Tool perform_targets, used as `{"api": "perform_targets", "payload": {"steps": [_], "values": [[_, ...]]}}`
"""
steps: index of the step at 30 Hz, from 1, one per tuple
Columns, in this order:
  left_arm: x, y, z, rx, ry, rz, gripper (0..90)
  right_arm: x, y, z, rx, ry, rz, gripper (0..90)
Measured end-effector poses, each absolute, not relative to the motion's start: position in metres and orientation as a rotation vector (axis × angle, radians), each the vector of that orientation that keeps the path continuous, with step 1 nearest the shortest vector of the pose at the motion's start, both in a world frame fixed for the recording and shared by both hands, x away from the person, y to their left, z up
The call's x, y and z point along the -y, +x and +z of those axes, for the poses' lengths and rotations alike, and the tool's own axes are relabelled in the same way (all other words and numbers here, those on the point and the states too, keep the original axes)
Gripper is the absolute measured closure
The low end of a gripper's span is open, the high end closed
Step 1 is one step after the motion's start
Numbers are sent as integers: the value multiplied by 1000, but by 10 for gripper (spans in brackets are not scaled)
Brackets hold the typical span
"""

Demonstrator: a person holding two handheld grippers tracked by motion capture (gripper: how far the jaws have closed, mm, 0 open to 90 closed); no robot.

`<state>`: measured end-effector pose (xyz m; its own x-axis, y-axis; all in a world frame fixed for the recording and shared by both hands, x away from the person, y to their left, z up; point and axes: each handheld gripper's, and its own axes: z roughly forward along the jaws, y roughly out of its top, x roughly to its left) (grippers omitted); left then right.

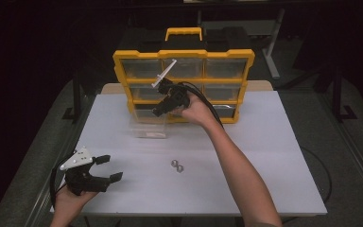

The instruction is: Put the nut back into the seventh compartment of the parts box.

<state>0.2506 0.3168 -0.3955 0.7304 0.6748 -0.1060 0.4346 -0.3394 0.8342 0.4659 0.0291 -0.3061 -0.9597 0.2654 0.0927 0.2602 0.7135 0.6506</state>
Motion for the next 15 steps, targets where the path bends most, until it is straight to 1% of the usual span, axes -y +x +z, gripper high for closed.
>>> {"api": "perform_targets", "payload": {"steps": [10,15], "values": [[-317,251,-395,-838,2002,318,167,-46,474,-318,-2908,450,1078,690],[-317,251,-396,-839,1994,319,167,-48,473,-320,-2928,560,1024,690]]}}
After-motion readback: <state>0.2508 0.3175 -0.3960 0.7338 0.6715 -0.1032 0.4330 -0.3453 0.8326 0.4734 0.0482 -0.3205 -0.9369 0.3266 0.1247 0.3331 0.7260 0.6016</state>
